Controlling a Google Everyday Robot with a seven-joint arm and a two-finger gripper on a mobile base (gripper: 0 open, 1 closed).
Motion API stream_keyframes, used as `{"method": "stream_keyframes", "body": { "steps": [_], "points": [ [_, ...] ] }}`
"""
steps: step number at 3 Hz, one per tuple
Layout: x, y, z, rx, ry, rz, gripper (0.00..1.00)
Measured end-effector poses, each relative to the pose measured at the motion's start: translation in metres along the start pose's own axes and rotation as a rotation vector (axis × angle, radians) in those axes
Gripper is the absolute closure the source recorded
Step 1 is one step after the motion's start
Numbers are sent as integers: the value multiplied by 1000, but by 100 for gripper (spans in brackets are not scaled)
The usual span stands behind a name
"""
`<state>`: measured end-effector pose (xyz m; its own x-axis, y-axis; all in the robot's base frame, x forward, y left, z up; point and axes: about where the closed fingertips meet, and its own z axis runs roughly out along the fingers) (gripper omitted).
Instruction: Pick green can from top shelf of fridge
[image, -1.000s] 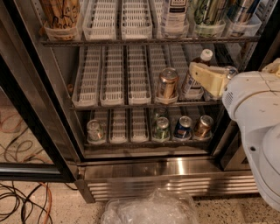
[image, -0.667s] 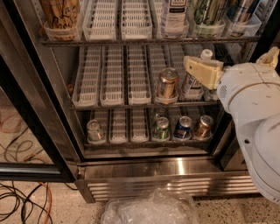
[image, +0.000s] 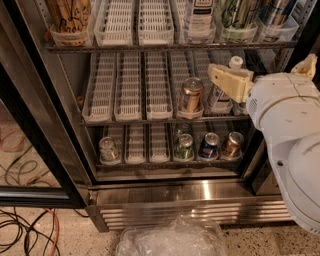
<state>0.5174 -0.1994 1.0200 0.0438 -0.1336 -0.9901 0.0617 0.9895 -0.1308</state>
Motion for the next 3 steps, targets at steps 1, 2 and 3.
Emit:
{"method": "stream_keyframes", "body": {
  "steps": [1,2,3],
  "points": [
    [-3,2,8,1,-54,39,0],
    [-1,-6,19,30,-132,50,0],
    [-1,-5,19,31,-133,50,0]
  ]
}}
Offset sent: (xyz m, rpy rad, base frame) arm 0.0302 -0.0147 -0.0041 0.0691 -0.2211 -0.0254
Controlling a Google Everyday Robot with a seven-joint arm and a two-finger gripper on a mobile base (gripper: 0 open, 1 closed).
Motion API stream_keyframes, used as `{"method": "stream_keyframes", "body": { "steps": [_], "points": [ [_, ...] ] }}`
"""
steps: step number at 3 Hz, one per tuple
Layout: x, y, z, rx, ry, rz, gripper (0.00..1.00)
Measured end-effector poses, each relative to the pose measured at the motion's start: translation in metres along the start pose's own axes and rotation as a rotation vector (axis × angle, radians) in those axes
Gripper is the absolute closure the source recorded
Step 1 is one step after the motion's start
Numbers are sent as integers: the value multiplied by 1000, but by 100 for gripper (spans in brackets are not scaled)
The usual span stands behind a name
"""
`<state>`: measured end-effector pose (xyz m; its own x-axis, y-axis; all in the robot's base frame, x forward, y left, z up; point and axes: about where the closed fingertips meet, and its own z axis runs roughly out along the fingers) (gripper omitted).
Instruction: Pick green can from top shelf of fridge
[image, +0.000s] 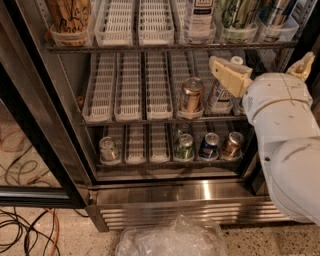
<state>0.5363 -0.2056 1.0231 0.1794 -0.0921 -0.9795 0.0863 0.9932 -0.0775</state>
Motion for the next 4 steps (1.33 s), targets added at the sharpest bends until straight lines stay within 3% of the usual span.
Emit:
{"method": "stream_keyframes", "body": {
  "steps": [1,2,3,4],
  "points": [
    [-13,7,19,-20,20,-2,0],
    [-13,7,19,-20,20,-2,3],
    [-13,7,19,-20,20,-2,20],
    [-13,7,19,-20,20,-2,28]
  ]
}}
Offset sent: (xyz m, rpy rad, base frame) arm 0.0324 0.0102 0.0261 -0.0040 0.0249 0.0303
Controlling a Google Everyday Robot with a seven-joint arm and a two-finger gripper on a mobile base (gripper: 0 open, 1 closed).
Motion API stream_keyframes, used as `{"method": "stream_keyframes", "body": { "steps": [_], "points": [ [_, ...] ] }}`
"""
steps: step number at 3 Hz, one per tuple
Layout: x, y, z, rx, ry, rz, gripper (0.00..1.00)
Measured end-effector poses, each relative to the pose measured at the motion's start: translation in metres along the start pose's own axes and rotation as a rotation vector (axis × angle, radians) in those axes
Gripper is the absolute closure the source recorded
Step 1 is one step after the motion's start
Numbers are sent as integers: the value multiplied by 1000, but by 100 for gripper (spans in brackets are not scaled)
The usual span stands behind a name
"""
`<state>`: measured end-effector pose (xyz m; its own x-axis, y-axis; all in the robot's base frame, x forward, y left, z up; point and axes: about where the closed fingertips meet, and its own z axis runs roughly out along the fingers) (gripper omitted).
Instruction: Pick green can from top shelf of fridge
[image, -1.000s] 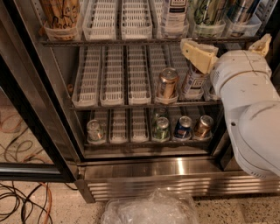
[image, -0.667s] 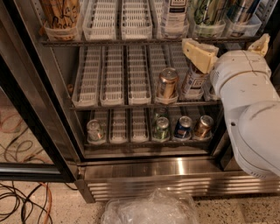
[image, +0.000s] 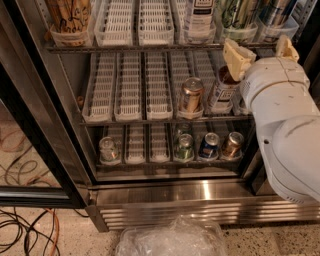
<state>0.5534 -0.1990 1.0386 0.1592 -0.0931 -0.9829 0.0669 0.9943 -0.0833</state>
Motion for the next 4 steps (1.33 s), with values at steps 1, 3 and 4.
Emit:
{"method": "stream_keyframes", "body": {
  "steps": [1,3,4],
  "points": [
    [0,0,0,0,0,0,27],
    [-2,3,4,-7,-10,-6,34],
    [-3,6,12,-14,-22,-8,31]
  ]
}}
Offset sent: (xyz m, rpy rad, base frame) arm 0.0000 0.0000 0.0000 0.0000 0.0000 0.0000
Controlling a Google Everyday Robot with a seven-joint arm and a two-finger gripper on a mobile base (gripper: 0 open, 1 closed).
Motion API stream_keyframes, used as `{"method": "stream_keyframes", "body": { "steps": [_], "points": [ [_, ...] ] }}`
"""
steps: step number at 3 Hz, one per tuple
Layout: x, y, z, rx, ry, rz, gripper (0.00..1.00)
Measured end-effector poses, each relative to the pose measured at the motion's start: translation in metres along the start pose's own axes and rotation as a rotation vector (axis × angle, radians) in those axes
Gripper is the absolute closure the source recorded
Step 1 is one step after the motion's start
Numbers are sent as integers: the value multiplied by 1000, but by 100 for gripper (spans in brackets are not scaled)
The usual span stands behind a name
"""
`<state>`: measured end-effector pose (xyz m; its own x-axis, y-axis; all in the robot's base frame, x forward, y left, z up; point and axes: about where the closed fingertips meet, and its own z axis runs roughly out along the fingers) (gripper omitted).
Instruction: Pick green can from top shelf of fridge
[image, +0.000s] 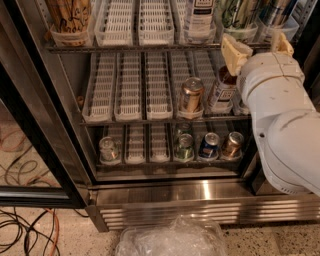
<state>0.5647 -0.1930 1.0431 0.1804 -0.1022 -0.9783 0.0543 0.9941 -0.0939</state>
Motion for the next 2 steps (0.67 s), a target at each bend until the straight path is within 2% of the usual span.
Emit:
{"method": "stream_keyframes", "body": {
  "steps": [2],
  "points": [
    [-3,2,17,2,-29,1,35]
  ]
}}
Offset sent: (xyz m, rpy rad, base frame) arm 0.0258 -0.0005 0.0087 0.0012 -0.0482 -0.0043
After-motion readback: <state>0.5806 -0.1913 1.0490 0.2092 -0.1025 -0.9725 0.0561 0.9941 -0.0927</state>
